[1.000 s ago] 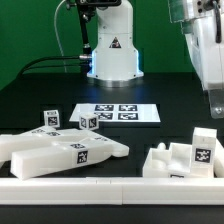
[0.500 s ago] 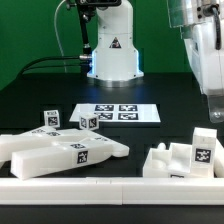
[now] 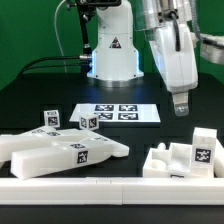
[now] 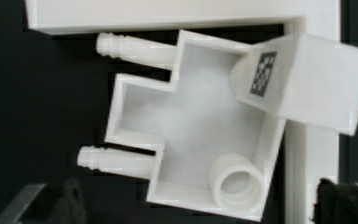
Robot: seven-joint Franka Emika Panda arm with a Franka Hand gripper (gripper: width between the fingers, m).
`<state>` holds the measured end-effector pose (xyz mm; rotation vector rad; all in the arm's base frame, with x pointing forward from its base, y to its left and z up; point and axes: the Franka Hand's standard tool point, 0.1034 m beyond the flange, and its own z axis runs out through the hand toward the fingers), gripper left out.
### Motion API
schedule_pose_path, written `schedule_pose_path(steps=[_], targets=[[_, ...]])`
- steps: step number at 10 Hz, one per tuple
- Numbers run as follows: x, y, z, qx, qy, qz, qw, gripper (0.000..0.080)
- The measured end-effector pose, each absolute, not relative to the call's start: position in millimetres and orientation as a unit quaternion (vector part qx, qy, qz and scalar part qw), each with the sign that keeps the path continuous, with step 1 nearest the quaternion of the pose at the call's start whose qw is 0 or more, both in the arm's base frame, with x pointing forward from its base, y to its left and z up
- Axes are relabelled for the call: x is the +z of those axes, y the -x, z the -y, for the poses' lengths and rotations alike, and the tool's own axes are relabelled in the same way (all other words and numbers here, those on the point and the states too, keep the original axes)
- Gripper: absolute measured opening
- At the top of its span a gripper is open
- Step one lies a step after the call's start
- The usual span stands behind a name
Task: Assemble chair
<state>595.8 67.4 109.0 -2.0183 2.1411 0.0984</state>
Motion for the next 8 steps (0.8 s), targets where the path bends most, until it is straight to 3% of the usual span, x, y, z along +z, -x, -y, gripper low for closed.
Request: schedule_pose_path(steps=[3,6,8], targets=[[106.0,-593,-62,0.034,0.697,-0.709,0.099,0.0649],[99.2,-572,-20,0.067,0.754,-0.647,0.094,0.0649],[95.0,-568,-10,0.072,0.776,-0.619,0.092,0.0649]])
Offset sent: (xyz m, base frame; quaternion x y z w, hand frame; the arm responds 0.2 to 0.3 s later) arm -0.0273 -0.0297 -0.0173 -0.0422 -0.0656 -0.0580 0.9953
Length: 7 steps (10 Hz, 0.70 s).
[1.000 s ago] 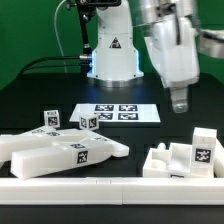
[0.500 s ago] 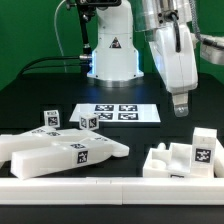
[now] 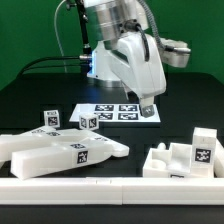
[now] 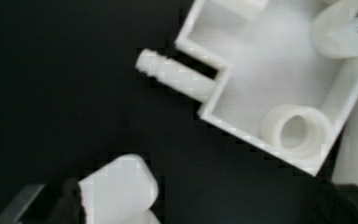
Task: Assemble chair
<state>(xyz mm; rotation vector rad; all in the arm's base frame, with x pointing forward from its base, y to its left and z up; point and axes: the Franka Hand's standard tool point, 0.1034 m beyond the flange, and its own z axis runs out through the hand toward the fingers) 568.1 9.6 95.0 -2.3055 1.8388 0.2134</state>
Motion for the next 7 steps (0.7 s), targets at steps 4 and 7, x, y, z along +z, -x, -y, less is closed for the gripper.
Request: schedule_pose_path(steps=[4,7], targets=[[92.3,-565,-6,0.070,0.787,-0.606,0.094,0.0649],[77.2,-534,40,0.068,0.826,-0.552,0.093,0.0649]])
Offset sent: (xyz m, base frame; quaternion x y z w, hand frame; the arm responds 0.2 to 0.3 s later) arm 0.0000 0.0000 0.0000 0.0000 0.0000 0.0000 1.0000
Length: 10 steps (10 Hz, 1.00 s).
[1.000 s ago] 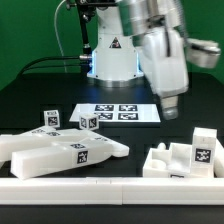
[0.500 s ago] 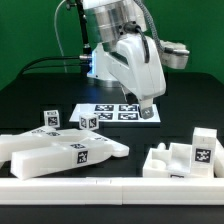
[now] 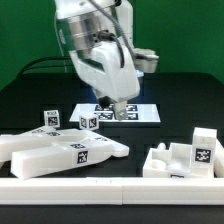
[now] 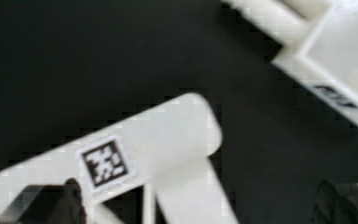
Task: Assemble chair
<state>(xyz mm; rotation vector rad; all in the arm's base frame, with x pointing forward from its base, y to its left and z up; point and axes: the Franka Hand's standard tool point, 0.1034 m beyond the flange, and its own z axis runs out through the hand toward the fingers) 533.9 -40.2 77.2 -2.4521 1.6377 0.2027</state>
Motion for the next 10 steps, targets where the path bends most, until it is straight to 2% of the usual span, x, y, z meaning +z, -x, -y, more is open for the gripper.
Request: schedule_pose_path(steps=[5,8,10], targets=[[72.9,-531,45,0.064,0.828,-0.550,0.089,0.0649],[62.5,-503,93,0.067,0.860,-0.498,0.085,0.0649],[61.1,-499,109,0.050,0.880,-0.467,0.073,0.0649]])
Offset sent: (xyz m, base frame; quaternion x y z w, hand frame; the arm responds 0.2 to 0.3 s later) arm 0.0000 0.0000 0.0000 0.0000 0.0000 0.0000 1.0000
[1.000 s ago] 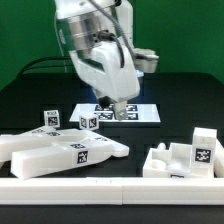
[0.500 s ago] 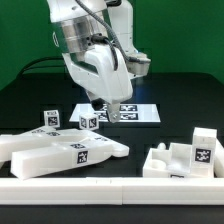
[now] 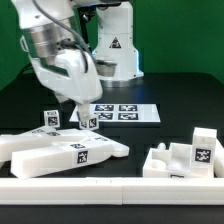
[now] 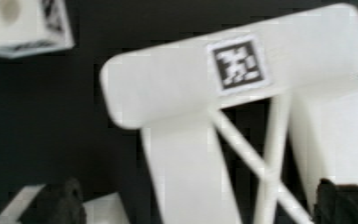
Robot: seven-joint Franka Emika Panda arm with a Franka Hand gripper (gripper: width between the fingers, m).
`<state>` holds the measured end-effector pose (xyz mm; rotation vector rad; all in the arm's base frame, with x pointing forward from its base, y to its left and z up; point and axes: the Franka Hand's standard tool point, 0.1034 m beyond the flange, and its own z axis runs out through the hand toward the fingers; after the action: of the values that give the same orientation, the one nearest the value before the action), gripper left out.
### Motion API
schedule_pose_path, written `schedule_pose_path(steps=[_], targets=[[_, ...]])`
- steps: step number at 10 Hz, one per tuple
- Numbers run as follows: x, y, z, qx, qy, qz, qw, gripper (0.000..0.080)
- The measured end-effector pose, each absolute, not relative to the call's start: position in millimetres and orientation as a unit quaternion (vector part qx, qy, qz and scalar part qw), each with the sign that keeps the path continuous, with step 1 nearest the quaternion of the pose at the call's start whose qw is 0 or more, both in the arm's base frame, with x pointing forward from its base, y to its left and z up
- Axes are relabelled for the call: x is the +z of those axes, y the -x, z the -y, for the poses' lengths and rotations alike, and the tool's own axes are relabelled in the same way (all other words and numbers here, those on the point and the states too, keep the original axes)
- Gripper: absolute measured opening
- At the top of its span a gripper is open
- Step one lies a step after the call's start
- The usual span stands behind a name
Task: Assemble chair
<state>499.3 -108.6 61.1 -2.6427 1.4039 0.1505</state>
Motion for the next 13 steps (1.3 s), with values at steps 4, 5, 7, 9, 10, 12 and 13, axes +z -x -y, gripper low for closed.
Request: schedule_pose_path(steps=[4,5,7,9,10,12,13], targets=[[60.6,-499,108,0.051,0.879,-0.468,0.073,0.0649],[59.8,-496,112,0.048,0.896,-0.436,0.074,0.0649],[52.1,-473,142,0.042,0.939,-0.332,0.072,0.0649],[43.9,-469,147,0.024,0.957,-0.285,0.056,0.0649],[43.0,-469,149,0.021,0.957,-0.284,0.053,0.0649],[42.8,-468,149,0.022,0.957,-0.285,0.053,0.0649],[41.5,-468,149,0.022,0.957,-0.284,0.051,0.0649]])
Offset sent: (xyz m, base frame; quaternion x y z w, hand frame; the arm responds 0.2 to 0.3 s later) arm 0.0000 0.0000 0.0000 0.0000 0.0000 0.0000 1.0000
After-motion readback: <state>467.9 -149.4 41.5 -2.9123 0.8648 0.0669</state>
